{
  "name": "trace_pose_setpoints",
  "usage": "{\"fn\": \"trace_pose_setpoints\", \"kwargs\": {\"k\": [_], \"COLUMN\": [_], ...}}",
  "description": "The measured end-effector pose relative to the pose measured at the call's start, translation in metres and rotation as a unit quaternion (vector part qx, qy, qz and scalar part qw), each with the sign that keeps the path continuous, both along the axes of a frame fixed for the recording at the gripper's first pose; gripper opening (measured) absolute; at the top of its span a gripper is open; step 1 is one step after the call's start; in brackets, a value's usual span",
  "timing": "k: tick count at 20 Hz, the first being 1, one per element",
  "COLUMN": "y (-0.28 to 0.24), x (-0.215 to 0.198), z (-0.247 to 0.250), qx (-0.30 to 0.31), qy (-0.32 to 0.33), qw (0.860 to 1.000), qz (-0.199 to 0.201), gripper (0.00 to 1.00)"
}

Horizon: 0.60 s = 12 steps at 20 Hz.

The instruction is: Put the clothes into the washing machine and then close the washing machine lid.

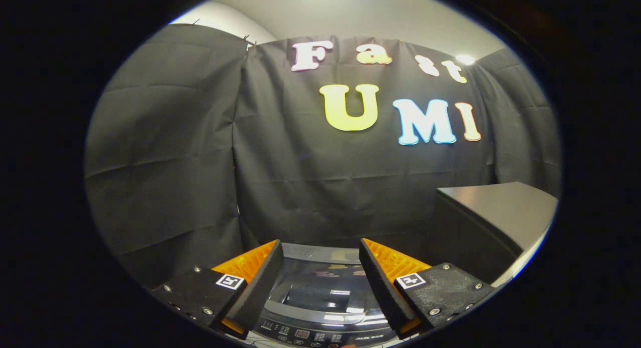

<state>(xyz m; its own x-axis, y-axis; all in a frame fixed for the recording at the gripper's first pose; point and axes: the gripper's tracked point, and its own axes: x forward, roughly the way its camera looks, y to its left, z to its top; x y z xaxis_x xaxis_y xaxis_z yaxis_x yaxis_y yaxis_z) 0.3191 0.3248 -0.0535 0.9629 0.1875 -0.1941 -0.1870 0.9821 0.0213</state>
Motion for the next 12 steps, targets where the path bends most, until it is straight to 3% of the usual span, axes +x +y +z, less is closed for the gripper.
{"fn": "trace_pose_setpoints", "kwargs": {"k": [12], "y": [-0.182], "x": [-0.098], "z": [0.084], "qx": [0.004], "qy": [-0.057], "qw": [0.998], "qz": [-0.031], "gripper": [0.94]}}
